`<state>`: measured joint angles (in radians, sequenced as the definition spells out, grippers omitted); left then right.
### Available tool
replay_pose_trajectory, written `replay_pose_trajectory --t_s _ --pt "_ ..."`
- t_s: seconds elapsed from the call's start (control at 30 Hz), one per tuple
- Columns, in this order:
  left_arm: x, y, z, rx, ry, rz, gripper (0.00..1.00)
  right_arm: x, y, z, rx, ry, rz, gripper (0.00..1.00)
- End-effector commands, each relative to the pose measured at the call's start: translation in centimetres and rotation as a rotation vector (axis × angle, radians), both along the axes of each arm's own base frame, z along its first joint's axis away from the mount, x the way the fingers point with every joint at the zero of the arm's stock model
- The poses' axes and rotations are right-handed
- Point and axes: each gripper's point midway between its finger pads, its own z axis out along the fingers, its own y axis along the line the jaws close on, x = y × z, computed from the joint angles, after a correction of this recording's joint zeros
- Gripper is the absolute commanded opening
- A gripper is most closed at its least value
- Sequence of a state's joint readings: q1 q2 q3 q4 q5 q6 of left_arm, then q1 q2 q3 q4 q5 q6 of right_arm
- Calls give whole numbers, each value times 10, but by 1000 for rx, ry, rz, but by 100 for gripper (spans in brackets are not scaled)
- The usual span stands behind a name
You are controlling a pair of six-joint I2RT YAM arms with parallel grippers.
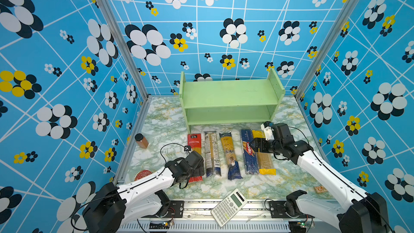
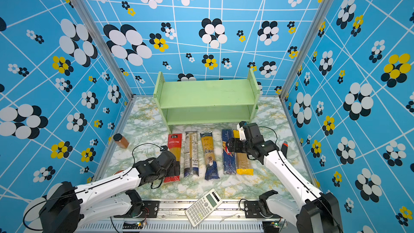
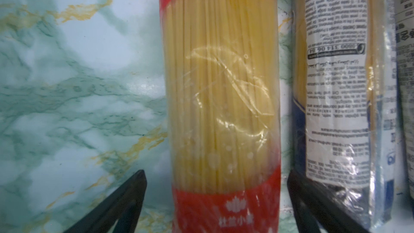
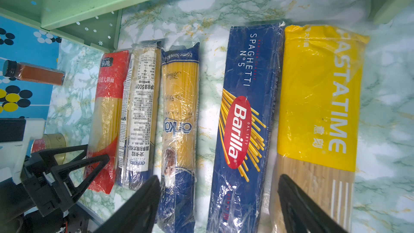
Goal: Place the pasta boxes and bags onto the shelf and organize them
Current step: 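Lower the left gripper around the red spaghetti bag's middle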
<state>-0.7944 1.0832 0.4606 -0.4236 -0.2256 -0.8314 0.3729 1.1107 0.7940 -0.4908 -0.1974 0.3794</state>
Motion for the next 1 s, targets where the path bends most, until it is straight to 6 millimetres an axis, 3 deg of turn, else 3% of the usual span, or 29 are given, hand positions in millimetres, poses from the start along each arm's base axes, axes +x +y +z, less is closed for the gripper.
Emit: replay_pose_trajectory --t_s 0.0,0.53,0.97 --pt "-1 4 -6 19 -2 17 98 2 2 1 -3 -4 -1 84" --pt "5 -8 -24 35 46 21 97 2 3 -3 -5 -1 3 85" --pt "-4 12 -28 108 72 67 99 3 3 -5 -10 -4 4 86"
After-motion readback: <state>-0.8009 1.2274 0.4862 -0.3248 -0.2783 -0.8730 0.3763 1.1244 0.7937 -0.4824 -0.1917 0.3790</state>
